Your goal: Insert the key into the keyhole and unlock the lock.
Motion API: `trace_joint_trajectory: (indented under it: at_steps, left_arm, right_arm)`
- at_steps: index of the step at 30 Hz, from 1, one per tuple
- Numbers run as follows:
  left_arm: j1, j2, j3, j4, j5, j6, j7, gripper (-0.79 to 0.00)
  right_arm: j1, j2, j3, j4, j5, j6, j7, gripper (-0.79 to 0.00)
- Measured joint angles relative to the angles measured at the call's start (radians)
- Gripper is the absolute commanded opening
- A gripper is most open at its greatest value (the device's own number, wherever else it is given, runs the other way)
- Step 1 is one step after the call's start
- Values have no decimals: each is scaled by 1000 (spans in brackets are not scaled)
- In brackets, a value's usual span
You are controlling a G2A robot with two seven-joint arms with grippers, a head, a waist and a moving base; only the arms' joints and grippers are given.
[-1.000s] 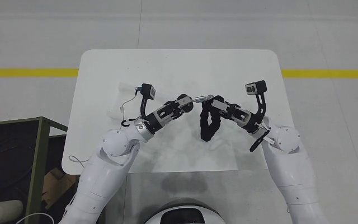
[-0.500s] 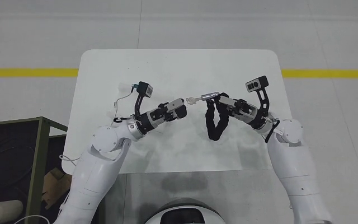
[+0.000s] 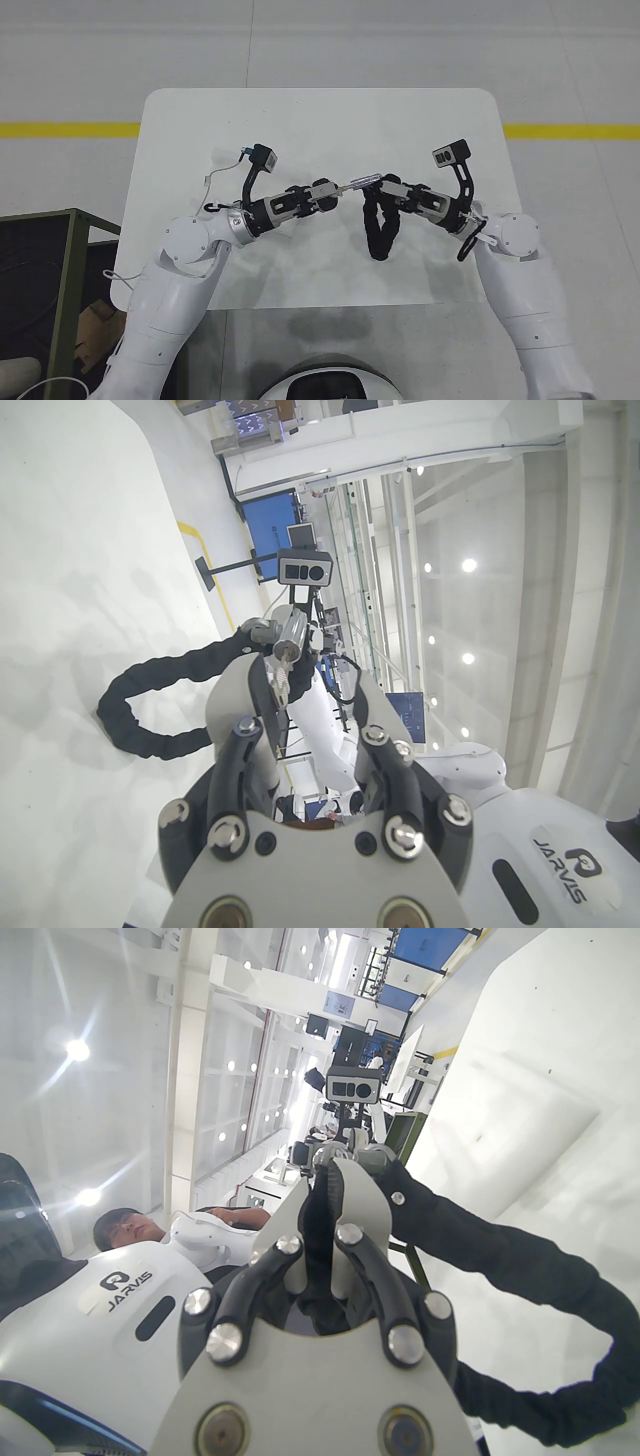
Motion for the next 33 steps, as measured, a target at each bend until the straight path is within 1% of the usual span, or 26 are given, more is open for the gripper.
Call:
trace_joint_trajectory:
  at_steps: [4,10,15,21,23,25,30,33]
  left_arm:
    - [-4,0,4,-1,48,-1,-12,-785]
    - [-5,-3,6,-3,42,-6,-7,-785]
    - [-9,-3,11,-9,92,-31,-11,-785]
    - [-5,-3,11,-14,97,-35,-8,-785]
    - [17,1,8,-63,162,-83,21,-785]
    - [37,3,14,-105,300,-142,69,-785]
    - [53,3,23,-127,577,-267,196,-785]
    - [60,3,31,-134,724,-318,272,-785]
  right_arm:
    - [0,2,-5,-6,4,1,2,-785]
    - [3,6,-14,-11,-2,2,5,-785]
    - [3,7,-21,-10,6,22,5,-785]
    - [3,7,-21,-10,7,22,5,-785]
    - [-12,8,-19,-24,9,30,-11,-785]
    - [-37,10,-7,-51,14,42,-47,-785]
    - [-50,15,12,-72,15,44,-64,-785]
    - [-53,17,14,-76,8,44,-68,-785]
